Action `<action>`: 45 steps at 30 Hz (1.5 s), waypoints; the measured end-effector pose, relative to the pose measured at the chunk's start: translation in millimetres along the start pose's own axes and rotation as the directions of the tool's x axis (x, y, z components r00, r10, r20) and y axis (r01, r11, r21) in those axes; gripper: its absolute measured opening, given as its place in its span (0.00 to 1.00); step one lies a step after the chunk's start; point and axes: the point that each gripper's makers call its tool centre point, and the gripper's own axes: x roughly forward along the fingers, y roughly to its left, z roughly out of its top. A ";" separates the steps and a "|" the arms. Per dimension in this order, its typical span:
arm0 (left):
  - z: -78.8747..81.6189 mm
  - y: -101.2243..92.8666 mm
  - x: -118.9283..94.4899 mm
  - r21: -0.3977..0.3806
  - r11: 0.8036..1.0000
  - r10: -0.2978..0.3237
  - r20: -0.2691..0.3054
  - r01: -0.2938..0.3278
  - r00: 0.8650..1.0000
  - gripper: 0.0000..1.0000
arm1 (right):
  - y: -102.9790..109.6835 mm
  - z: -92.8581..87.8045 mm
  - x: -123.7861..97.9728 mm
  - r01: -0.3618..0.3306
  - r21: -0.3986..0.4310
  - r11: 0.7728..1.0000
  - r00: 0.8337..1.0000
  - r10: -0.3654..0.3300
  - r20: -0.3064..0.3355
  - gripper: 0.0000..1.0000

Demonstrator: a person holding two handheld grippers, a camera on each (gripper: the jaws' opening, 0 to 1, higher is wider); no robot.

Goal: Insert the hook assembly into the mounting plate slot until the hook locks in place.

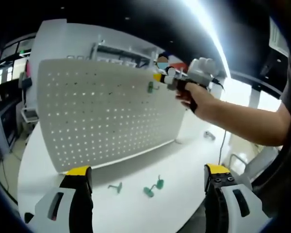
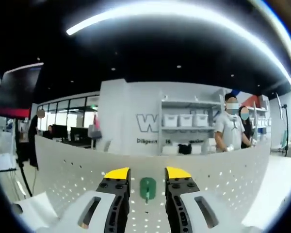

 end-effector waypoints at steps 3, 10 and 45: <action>0.4 -3.1 -0.2 0.004 1.000 -0.005 0.001 0.005 1.000 0.97 | -0.2 3.1 -9.0 -0.011 -0.030 0.999 1.000 0.011 -0.002 0.28; -5.0 -7.3 -1.0 0.006 1.000 -0.014 -0.012 0.014 1.000 0.97 | -5.2 -13.9 -39.8 -0.038 -0.029 0.999 0.997 0.036 -0.063 0.27; -48.3 -3.1 -7.4 -0.043 0.999 -0.011 -0.102 0.006 0.995 0.98 | 48.3 -170.9 -207.2 -0.132 0.110 0.985 0.875 0.168 -0.453 0.28</action>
